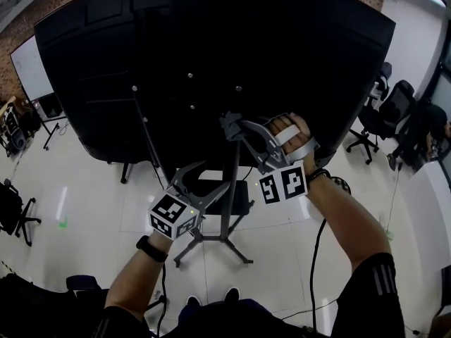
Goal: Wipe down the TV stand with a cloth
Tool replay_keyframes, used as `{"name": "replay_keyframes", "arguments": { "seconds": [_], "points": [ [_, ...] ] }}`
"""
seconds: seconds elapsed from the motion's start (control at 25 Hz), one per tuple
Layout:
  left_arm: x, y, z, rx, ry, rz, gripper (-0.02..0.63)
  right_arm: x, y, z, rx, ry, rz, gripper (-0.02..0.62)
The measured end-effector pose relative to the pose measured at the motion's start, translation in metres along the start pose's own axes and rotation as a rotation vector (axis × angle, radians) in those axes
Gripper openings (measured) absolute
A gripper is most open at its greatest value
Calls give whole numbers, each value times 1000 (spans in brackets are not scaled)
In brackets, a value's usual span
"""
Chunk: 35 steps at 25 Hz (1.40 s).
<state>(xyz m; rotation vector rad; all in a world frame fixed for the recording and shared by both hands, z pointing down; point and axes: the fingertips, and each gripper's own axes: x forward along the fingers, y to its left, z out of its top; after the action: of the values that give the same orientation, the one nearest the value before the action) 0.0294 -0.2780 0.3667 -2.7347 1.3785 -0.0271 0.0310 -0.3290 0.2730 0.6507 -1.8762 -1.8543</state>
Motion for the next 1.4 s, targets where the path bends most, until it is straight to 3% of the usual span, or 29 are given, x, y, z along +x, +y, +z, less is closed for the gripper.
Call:
{"name": "replay_keyframes", "arguments": {
  "seconds": [0.24,0.4,1.08,1.4],
  "points": [
    [3,2,-29,-50,22,2,299,-1,8,-3,82,-2,-23,20],
    [4,1,-51,-78,52,-1,299,0,27,-3,129,1,22,20],
    [4,8,-135,-170,138,13,299,3,153,10,58,-31,195,20],
    [5,12,-185,-213,192,16,299,3,216,9,98,-30,263,20]
  ]
}}
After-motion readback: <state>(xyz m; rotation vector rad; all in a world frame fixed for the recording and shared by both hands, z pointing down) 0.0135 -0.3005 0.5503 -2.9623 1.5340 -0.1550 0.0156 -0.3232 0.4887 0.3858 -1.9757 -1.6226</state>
